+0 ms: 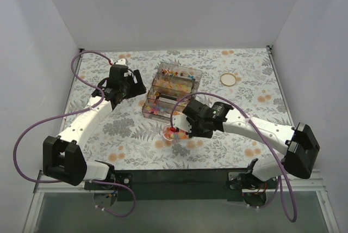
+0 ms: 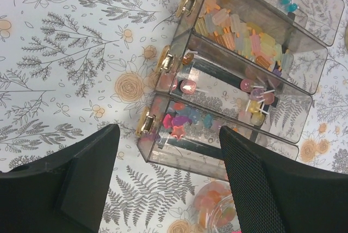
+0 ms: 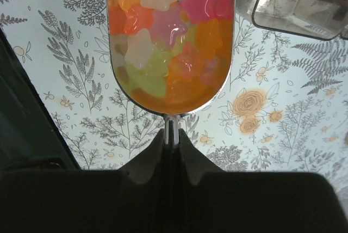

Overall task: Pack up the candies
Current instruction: Place the fake candies in the packing bottle.

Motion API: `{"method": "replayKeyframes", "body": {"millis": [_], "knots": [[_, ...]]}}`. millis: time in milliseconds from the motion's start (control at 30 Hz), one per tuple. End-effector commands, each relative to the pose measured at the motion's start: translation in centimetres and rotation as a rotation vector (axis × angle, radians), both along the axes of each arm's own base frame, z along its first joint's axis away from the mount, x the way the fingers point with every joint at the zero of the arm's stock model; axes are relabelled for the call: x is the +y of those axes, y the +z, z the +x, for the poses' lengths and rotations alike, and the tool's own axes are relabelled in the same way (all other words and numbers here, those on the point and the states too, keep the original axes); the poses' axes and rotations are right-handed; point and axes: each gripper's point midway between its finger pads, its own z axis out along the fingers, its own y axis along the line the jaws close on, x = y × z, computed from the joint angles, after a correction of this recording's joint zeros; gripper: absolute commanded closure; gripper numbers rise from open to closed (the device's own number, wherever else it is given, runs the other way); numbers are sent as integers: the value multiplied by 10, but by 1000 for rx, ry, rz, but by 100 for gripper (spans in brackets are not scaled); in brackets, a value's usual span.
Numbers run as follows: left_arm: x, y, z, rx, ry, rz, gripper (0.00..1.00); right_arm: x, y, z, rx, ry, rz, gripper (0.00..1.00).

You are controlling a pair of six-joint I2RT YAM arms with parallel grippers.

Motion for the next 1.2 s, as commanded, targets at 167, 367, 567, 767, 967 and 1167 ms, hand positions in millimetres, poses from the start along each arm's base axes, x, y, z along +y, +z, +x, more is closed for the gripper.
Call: {"method": "replayKeyframes", "body": {"millis": [167, 367, 567, 767, 967, 1167], "knots": [[7, 9, -2, -40, 3, 23, 27, -9, 26, 12, -97, -28, -211, 99], [7, 5, -3, -31, -3, 31, 27, -13, 37, 17, -154, -35, -322, 99], [6, 0, -5, -16, -9, 31, 27, -2, 44, 15, -193, -10, -366, 99], [5, -2, -5, -9, -16, 28, 27, -9, 46, 14, -275, 15, -455, 99], [2, -8, -5, 9, -26, 19, 27, -11, 58, 16, -327, 13, -475, 99], [0, -12, -5, 22, -33, 14, 27, -10, 65, 15, -356, 24, -484, 99]]}}
